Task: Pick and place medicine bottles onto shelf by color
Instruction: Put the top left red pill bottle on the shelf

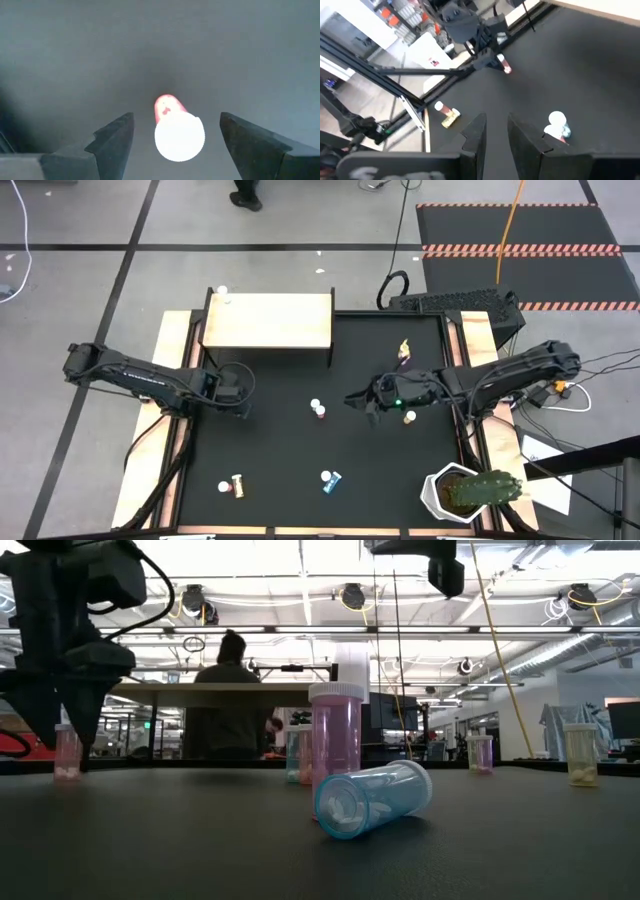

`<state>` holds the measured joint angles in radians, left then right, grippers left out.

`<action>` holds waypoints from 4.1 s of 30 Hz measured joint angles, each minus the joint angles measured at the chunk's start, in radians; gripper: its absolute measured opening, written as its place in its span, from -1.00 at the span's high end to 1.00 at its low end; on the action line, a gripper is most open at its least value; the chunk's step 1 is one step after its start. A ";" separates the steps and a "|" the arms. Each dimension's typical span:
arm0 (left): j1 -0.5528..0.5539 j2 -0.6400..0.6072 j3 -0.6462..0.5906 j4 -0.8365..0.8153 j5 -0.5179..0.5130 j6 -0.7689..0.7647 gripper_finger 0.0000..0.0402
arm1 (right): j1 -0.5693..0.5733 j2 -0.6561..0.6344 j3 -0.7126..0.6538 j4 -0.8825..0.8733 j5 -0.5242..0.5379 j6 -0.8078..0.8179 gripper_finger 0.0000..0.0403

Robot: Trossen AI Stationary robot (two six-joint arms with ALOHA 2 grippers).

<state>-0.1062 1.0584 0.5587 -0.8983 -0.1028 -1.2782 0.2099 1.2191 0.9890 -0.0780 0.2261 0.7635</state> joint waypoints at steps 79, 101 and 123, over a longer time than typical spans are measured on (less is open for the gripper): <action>0.001 0.003 0.069 -0.094 -0.039 0.081 0.24 | -0.017 -0.064 0.001 -0.007 0.036 -0.074 0.64; 0.036 0.002 0.150 -0.157 0.103 0.074 0.35 | -0.017 -0.109 0.001 -0.001 0.061 -0.116 0.64; 0.467 0.280 0.949 -0.541 0.063 0.573 0.41 | -0.094 -0.182 0.001 -0.005 -0.021 -0.252 0.64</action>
<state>0.3604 1.3380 1.5077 -1.4396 -0.0402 -0.7051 0.1159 1.0366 0.9901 -0.0828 0.2047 0.5114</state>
